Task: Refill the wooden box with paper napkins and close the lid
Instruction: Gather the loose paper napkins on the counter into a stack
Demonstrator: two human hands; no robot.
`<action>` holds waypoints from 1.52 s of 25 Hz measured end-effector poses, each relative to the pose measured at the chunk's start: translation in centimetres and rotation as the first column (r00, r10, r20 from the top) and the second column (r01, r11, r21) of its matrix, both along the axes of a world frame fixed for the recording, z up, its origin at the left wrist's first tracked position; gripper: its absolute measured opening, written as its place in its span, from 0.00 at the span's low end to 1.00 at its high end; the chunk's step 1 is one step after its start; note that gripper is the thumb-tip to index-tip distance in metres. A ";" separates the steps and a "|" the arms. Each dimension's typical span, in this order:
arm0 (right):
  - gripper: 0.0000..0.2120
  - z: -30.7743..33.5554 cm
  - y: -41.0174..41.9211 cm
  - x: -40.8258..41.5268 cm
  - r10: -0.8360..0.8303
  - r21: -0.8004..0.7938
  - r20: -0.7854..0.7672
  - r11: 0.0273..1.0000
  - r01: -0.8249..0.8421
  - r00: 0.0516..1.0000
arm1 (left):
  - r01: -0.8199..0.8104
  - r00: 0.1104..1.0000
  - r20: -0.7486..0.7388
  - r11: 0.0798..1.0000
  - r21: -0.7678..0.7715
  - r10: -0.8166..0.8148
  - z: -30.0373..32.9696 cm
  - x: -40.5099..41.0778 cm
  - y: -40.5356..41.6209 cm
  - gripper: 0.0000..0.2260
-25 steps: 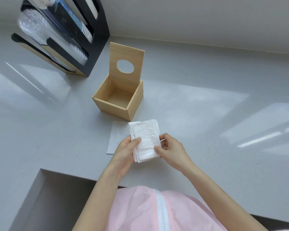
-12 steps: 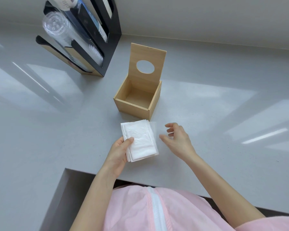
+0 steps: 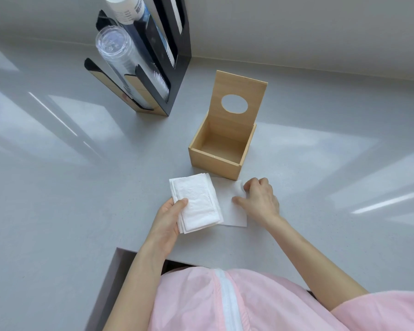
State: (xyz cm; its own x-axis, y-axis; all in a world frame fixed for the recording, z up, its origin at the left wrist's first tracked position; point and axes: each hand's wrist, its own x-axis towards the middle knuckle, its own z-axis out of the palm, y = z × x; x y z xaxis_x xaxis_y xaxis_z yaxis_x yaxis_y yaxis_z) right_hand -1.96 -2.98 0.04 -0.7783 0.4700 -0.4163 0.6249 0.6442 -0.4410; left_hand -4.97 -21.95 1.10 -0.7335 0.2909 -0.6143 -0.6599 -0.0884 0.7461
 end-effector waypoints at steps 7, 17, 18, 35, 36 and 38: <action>0.06 -0.3 -0.2 0.5 -0.067 -0.108 -0.062 0.992 0.060 0.996 | 0.023 1.000 0.005 1.000 0.013 -0.023 -0.2 -1.0 -0.3 0.09; 0.06 7.0 0.6 1.3 -0.287 -0.863 -0.238 0.500 -0.067 0.928 | 0.108 0.994 0.014 0.994 0.026 -0.108 -0.3 -2.1 0.4 0.08; 0.08 8.0 0.6 1.0 -0.278 -0.912 -0.260 0.386 -0.141 0.925 | 0.120 0.993 0.013 0.992 0.031 -0.121 -0.3 -2.2 0.4 0.09; 0.08 2.7 -3.9 -0.7 -0.216 -0.487 -0.159 0.866 0.114 0.963 | 0.186 0.982 0.005 0.982 0.039 -0.186 -0.2 -1.5 1.1 0.13; 0.08 2.7 -3.9 -0.7 -0.207 -0.473 -0.161 0.874 0.109 0.965 | 0.179 0.984 0.015 0.982 0.055 -0.180 -0.2 -1.5 1.2 0.14; 0.08 2.7 -3.9 -0.7 -0.200 -0.463 -0.165 0.880 0.103 0.966 | 0.166 0.985 0.036 0.982 0.093 -0.170 -0.1 -1.6 1.2 0.17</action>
State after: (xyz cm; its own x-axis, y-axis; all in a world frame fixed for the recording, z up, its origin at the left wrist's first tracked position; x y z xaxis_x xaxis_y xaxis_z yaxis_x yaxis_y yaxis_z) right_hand -2.65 -6.89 2.76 -0.8022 0.3905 -0.4516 0.5651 0.2525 -0.7854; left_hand -6.56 -20.80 1.01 -0.6421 0.4630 -0.6110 -0.7031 -0.0379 0.7101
